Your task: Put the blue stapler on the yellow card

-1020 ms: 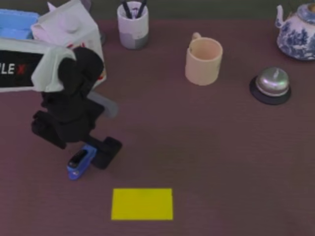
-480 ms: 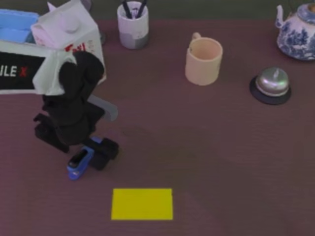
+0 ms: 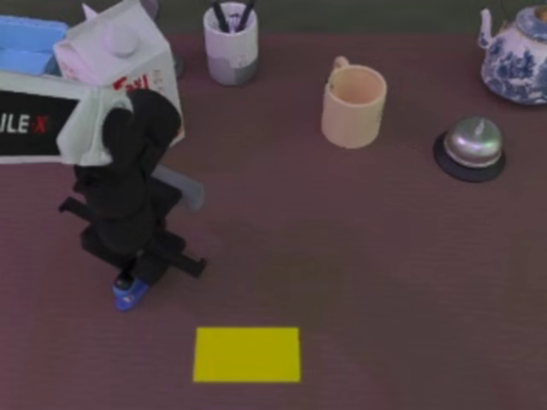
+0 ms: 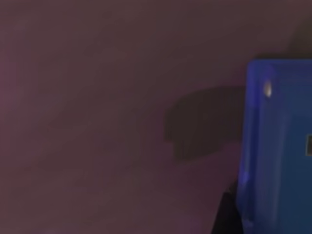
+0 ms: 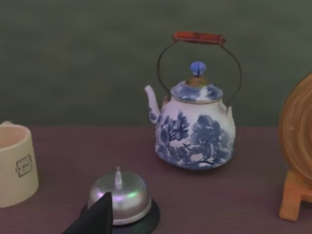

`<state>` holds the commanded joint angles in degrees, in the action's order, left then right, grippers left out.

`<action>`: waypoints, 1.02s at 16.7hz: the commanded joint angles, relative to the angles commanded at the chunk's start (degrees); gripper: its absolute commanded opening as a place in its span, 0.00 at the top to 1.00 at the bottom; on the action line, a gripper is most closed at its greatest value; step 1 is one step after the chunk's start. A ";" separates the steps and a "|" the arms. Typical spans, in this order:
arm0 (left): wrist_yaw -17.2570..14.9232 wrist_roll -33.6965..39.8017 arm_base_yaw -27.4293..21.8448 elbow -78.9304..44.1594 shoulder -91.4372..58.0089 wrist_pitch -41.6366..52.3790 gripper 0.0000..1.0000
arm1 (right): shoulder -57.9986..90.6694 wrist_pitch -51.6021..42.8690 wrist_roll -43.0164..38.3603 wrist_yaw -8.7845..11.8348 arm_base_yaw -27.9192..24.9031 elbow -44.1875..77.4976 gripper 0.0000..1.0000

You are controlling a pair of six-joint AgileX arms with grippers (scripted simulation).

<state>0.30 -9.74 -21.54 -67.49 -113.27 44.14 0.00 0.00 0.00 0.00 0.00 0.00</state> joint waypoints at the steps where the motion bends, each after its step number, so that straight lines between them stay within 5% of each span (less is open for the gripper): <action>1: 0.00 0.00 0.00 0.00 0.00 0.00 0.98 | 0.00 0.00 0.00 0.00 0.00 0.00 0.00; 11: -0.19 0.06 -0.03 -0.19 0.19 0.26 1.00 | 0.00 0.00 0.00 0.00 0.00 0.00 0.00; 17: -0.15 0.30 0.50 -7.79 4.04 12.27 1.00 | 0.00 0.00 0.00 0.00 0.00 0.00 0.00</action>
<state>0.15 -9.44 -21.05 -75.28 -109.23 56.41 0.00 0.00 0.00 0.00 0.00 0.00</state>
